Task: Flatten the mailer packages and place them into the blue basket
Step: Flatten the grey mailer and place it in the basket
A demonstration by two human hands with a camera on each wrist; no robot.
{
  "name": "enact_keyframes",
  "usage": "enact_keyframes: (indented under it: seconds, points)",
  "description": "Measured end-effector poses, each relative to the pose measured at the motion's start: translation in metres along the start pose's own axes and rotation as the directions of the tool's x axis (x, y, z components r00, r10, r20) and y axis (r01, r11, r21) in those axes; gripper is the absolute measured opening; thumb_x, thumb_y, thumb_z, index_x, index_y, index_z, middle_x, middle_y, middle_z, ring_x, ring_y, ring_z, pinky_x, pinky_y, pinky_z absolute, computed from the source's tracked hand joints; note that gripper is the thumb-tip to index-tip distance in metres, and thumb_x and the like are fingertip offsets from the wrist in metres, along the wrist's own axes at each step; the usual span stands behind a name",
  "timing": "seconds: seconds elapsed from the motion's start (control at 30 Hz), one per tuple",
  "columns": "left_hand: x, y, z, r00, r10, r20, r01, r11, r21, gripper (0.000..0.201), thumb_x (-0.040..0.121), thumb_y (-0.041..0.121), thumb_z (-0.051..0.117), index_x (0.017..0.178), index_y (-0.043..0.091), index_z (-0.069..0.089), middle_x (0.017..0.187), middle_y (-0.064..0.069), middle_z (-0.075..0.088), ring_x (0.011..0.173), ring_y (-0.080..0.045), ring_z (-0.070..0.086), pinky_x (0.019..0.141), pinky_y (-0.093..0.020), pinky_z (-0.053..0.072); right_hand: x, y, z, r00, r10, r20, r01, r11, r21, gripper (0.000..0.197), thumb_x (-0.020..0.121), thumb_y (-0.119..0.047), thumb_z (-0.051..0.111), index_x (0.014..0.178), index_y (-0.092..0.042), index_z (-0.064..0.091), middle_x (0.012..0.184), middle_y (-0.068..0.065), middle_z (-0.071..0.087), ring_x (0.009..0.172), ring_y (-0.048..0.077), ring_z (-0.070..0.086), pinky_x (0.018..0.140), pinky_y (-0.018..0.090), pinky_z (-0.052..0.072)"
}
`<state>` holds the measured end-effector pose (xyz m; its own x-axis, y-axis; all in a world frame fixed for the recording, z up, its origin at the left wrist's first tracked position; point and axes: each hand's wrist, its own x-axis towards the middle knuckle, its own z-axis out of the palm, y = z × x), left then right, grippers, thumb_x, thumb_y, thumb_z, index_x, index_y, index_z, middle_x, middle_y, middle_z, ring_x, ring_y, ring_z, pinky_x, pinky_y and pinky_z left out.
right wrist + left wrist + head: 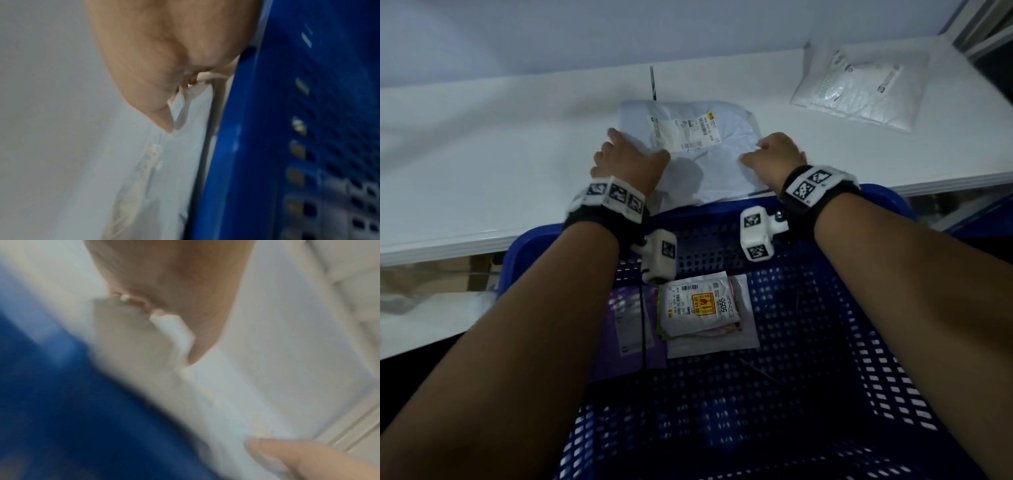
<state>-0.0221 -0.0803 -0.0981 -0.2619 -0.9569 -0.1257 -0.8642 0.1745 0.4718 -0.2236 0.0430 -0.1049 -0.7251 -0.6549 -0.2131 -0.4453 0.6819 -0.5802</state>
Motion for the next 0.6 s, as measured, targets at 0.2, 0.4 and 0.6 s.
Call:
enact_keyframes:
  seconds: [0.2, 0.4, 0.6]
  points:
    - [0.006, 0.007, -0.030, 0.973, -0.068, 0.220, 0.101, 0.984, -0.147, 0.035, 0.078, 0.037, 0.075, 0.093, 0.008, 0.061, 0.101, -0.009, 0.059, 0.076, -0.022, 0.057, 0.062, -0.028, 0.047, -0.005, -0.015, -0.005, 1.000, -0.011, -0.008, 0.013, 0.935, 0.353, 0.045, 0.081, 0.003, 0.064, 0.059, -0.022, 0.034, 0.066, -0.002, 0.037, 0.069, 0.018, 0.045, 0.068, 0.028, 0.041]
    - [-0.006, 0.006, -0.038, 0.943, -0.020, 0.333, 0.165, 0.895, -0.415, 0.051, 0.061, 0.052, 0.085, 0.096, 0.017, 0.072, 0.099, -0.005, 0.073, 0.091, -0.026, 0.071, 0.080, -0.039, 0.060, -0.018, -0.017, -0.043, 0.986, 0.087, -0.139, -0.041, 0.953, 0.299, 0.031, 0.090, -0.005, 0.061, 0.120, -0.001, 0.064, 0.123, 0.012, 0.066, 0.112, 0.027, 0.063, 0.097, 0.034, 0.052]
    - [-0.036, -0.024, -0.048, 0.890, 0.086, 0.447, 0.248, 0.733, -0.634, 0.083, 0.044, 0.039, 0.097, 0.114, 0.003, 0.069, 0.104, -0.014, 0.075, 0.097, -0.036, 0.072, 0.089, -0.053, 0.057, -0.058, 0.010, -0.056, 0.986, 0.102, 0.132, -0.144, 0.919, 0.367, 0.019, 0.078, -0.002, 0.077, 0.068, -0.012, 0.064, 0.083, 0.006, 0.065, 0.090, 0.027, 0.066, 0.084, 0.038, 0.058]
